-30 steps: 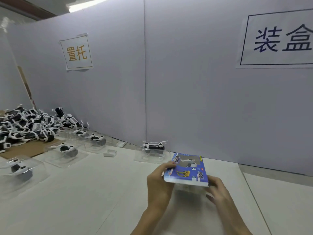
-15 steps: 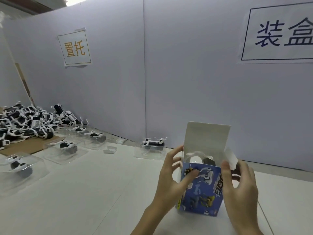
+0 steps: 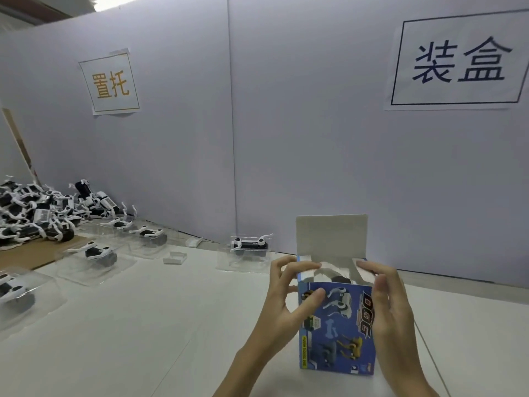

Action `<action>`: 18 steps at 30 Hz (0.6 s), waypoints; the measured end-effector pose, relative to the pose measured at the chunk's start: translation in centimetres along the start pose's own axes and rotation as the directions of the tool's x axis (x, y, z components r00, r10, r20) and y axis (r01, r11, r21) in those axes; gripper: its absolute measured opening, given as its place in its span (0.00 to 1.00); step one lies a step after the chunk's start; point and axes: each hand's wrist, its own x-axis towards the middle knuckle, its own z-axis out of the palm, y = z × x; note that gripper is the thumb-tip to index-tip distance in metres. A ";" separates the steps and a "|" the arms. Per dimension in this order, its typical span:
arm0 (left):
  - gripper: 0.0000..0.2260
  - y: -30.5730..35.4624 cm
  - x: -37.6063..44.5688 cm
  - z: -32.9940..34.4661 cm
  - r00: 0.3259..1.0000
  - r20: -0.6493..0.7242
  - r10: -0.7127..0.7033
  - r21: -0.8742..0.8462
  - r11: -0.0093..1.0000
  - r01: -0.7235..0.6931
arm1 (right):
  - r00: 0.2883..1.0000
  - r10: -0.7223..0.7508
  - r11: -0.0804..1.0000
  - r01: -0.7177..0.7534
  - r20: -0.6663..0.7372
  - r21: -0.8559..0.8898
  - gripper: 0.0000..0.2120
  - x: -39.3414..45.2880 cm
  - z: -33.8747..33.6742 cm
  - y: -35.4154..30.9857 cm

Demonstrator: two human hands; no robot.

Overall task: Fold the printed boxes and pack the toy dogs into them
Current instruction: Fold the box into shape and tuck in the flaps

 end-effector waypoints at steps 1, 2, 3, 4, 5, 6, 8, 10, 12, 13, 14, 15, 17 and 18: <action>0.22 0.2 0.1 0.3 1.000 -0.002 0.015 0.027 1.000 -0.015 | 1.000 0.006 1.000 -0.006 -0.014 0.006 0.12 0.2 -0.2 -0.1; 0.20 0.4 0.2 0.6 0.999 -0.021 0.038 0.058 0.998 -0.037 | 1.000 0.009 1.000 -0.009 -0.029 0.013 0.08 0.4 -0.4 -0.2; 0.18 0.5 0.3 0.9 0.997 -0.046 0.060 0.077 0.995 -0.056 | 0.999 0.012 1.000 -0.011 -0.040 0.029 0.05 0.7 -0.5 -0.3; 0.14 0.5 0.4 1.2 0.996 -0.065 0.068 0.076 0.995 -0.063 | 0.999 0.026 0.998 -0.023 -0.047 0.059 0.05 0.8 -0.5 -0.3; 0.10 0.3 0.5 1.5 0.995 -0.077 0.061 0.059 0.997 -0.056 | 0.997 0.054 0.994 -0.049 -0.049 0.103 0.06 1.0 -0.6 -0.2; 0.07 0.2 0.6 1.5 0.996 -0.079 0.047 0.043 0.998 -0.043 | 0.995 0.086 0.985 -0.078 -0.047 0.155 0.09 1.1 -0.5 -0.2; 0.05 0.4 0.9 1.3 0.997 -0.072 0.019 0.004 1.000 -0.019 | 0.991 0.123 0.963 -0.108 -0.043 0.247 0.16 1.3 -0.3 -0.1; 0.08 0.6 1.2 1.1 0.997 -0.070 0.028 -0.080 0.996 -0.033 | 0.994 0.107 0.946 -0.092 -0.029 0.311 0.21 1.5 -0.3 -0.5; 0.16 0.9 1.2 0.9 0.998 -0.057 0.026 -0.144 0.989 -0.034 | 0.996 0.091 0.941 -0.088 0.005 0.327 0.25 1.6 -0.1 -0.6; 0.20 0.9 1.2 1.4 0.999 -0.036 0.015 -0.172 0.985 -0.021 | 0.996 0.084 0.946 -0.086 0.018 0.313 0.23 1.5 -0.6 -0.4; 0.24 0.9 1.0 1.3 0.999 -0.031 0.008 -0.193 0.981 -0.014 | 0.997 0.073 0.948 -0.081 0.035 0.309 0.19 1.5 -0.6 -0.3; 0.27 0.9 0.9 1.2 0.999 -0.039 0.015 -0.209 0.978 -0.023 | 0.997 0.065 0.943 -0.077 0.047 0.325 0.15 1.4 -0.7 -0.3; 0.30 0.6 0.9 0.9 0.999 -0.036 0.040 -0.180 0.983 -0.046 | 0.995 0.085 0.925 -0.095 0.044 0.367 0.18 1.1 -1.1 0.2; 0.29 0.4 0.9 0.7 0.999 -0.019 0.048 -0.141 0.989 -0.050 | 0.994 0.102 0.919 -0.112 0.047 0.377 0.20 0.9 -1.2 0.4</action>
